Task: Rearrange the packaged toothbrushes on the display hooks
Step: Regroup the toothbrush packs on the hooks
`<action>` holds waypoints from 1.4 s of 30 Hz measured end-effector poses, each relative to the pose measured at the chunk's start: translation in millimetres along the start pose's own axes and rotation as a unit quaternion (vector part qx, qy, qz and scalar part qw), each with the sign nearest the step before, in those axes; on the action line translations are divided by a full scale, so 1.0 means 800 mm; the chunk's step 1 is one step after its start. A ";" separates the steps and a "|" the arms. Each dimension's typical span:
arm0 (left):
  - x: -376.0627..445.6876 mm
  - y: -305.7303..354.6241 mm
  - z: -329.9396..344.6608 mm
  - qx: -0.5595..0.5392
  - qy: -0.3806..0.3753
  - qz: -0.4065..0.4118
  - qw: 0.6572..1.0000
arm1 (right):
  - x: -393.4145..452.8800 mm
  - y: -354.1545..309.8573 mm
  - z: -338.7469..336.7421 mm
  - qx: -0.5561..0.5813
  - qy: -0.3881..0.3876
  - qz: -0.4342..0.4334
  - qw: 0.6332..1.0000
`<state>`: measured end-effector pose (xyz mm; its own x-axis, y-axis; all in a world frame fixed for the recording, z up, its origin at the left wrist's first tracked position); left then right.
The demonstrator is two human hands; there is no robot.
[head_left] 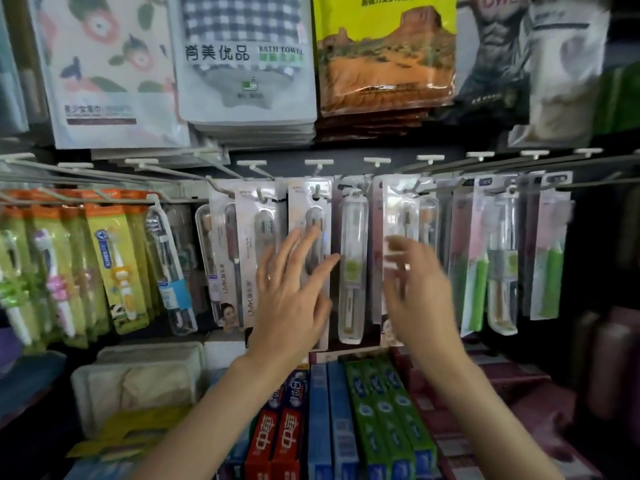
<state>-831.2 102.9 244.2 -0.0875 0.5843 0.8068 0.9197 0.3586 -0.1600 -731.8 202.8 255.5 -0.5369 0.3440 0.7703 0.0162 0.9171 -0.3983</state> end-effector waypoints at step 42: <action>-0.046 -0.026 -0.007 -0.081 0.010 -0.038 0.996 | -0.047 -0.010 0.020 0.064 -0.107 -0.078 0.989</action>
<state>-845.1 69.8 221.0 -0.1529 0.5440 0.8250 0.9607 0.2776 -0.0050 -725.3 179.2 222.0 -0.6908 0.1375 0.7098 -0.1803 0.9180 -0.3533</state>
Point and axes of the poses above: each hand's wrist, its own x-axis towards the middle knuckle, its own z-axis out of the palm, y = z × x, the point moved 10 cm from there along x, towards the middle knuckle, and after that the axes turned 15 degrees about -y, right-handed, at the moved point
